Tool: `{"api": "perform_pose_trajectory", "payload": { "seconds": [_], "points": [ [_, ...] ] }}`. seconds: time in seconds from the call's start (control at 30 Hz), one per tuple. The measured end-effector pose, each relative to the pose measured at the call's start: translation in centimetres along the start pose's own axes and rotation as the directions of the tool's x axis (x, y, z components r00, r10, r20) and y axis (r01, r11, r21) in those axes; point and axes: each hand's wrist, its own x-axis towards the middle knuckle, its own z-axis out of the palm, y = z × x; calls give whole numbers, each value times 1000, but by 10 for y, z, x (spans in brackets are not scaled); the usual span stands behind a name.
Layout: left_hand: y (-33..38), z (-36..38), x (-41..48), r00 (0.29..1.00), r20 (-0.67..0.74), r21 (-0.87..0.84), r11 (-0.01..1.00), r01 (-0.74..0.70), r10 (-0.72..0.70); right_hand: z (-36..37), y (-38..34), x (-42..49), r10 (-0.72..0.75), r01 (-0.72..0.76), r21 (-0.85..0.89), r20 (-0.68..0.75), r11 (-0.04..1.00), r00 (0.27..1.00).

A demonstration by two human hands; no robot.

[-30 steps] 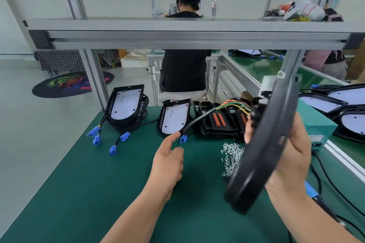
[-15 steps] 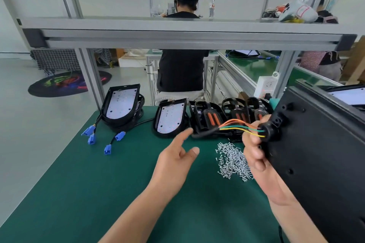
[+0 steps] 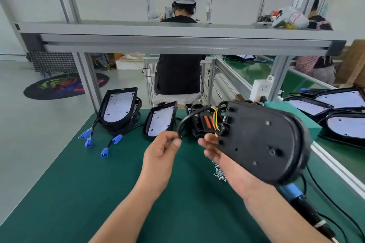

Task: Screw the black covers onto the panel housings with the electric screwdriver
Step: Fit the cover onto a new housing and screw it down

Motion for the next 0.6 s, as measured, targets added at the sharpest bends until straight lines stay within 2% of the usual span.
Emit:
{"api": "perform_pose_trajectory", "payload": {
  "seconds": [0.07, 0.1, 0.17, 0.3, 0.33, 0.4, 0.5, 0.6],
  "points": [
    [0, -5, 2, 1000, 21, -21, 1000, 6, -6, -2, 10, -6, -156, 158, -20, 82, 987, 984],
    [0, -6, 2, 999, 39, -30, 999, 14, -12, -7, 16, -7, -187, 187, 4, 122, 982, 975],
    [1, -4, 0, 995, 94, -33, 999, 20, -17, -1, 19, -1, -147, 142, 42, 142, 989, 979],
    [-1, 1, -4, 983, 182, -9, 1000, 11, -9, 29, 30, 18, -14, 19, -174, 32, 985, 999],
    [-1, 2, -4, 981, 195, -14, 1000, 2, 1, 32, 33, 21, 9, -5, -169, 25, 986, 1000],
    [-1, 0, -4, 977, 214, -23, 1000, -17, 22, 36, 35, 20, -15, 20, -99, 54, 995, 998],
    [-2, 0, -2, 978, 208, -41, 999, -11, 20, 38, 39, 19, -127, 120, 59, 130, 991, 983],
    [-5, 1, -1, 983, 183, -82, 996, 35, -20, 39, 44, 26, -185, 174, 103, 103, 979, 977]
  ]
}}
